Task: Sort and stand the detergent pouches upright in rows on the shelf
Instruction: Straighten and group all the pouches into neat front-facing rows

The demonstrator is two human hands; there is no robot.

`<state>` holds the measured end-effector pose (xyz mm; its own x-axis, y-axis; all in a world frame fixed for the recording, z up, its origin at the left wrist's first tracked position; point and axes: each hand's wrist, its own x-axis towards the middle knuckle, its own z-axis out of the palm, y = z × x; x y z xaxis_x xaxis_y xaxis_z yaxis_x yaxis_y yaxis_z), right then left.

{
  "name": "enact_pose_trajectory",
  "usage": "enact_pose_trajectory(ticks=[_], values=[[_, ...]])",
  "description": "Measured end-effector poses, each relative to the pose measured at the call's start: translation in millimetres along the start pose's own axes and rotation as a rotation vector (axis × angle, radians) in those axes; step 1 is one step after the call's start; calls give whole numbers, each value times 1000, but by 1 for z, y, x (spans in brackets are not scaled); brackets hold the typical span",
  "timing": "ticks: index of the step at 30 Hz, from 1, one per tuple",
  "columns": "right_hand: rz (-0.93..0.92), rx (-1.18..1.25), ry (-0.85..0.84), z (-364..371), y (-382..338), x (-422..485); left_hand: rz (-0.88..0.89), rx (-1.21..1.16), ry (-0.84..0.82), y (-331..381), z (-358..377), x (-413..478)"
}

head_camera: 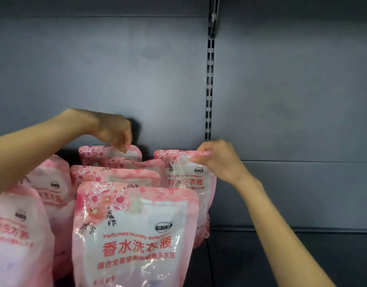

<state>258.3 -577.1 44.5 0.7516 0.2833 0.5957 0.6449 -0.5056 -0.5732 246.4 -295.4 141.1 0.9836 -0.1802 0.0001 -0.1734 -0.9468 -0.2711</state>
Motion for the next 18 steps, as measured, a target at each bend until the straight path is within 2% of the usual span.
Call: enact_pose_trajectory(ticks=[18], values=[[7,-182,33,-44,12,-4,78,-95,205,55,-15,-6]])
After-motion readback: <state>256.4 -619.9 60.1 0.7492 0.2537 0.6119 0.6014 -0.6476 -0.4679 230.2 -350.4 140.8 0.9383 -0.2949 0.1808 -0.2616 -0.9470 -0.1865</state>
